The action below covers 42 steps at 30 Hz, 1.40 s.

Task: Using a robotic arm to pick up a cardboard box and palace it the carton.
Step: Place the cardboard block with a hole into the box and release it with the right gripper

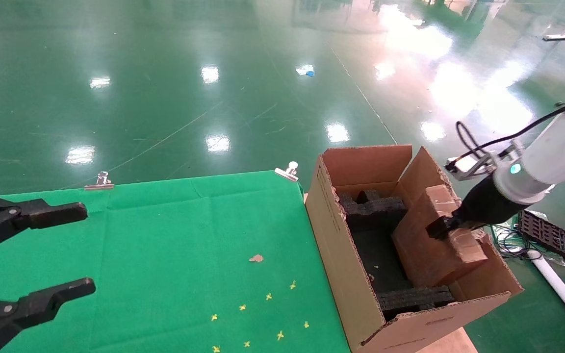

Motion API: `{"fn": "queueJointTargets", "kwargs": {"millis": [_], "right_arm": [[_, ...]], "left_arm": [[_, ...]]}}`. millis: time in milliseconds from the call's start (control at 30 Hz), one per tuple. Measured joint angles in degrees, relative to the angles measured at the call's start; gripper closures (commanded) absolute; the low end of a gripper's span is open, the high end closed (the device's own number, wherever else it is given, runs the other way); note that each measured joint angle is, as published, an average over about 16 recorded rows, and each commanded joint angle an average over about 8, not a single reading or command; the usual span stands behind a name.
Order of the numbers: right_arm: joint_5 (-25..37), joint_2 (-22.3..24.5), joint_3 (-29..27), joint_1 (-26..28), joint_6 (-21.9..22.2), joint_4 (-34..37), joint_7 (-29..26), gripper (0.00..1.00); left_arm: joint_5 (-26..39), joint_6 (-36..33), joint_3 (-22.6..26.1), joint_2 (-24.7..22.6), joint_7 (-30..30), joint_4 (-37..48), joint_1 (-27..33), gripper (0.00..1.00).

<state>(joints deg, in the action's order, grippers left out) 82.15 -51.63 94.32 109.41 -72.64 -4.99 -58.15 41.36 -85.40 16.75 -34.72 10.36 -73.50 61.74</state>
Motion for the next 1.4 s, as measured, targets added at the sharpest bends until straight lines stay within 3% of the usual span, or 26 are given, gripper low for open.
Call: {"fn": "queueJointTargets", "kwargs": {"millis": [433,467,667,733,1400], "right_arm": [[-2.27,-2.67,-1.51,-7.64,6.96,2.87,0.61,0.98],[-2.44,-2.73,-1.63,-7.97,7.27,3.03,0.66,0.93],[-2.95,-2.95,-1.98,-9.1,8.2,3.79,0.9,0.18],[-2.89,-3.04,-1.94,-9.18,8.26,3.97,0.97,0.0],[-1.39,-4.22,-0.88,-8.03,7.91,4.84,1.01,0.0]], "left_arm": [[-0.03,0.02,0.04,0.02,-0.02,0.0,0.01,0.0],[-0.03,0.02,0.05,0.02,-0.02,0.0,0.01,0.0],[-0.05,0.03,0.07,0.03,-0.03,0.0,0.01,0.0],[-0.05,0.03,0.07,0.03,-0.04,0.0,0.02,0.0],[-0.1,0.06,0.14,0.06,-0.07,0.0,0.03,0.0]]}}
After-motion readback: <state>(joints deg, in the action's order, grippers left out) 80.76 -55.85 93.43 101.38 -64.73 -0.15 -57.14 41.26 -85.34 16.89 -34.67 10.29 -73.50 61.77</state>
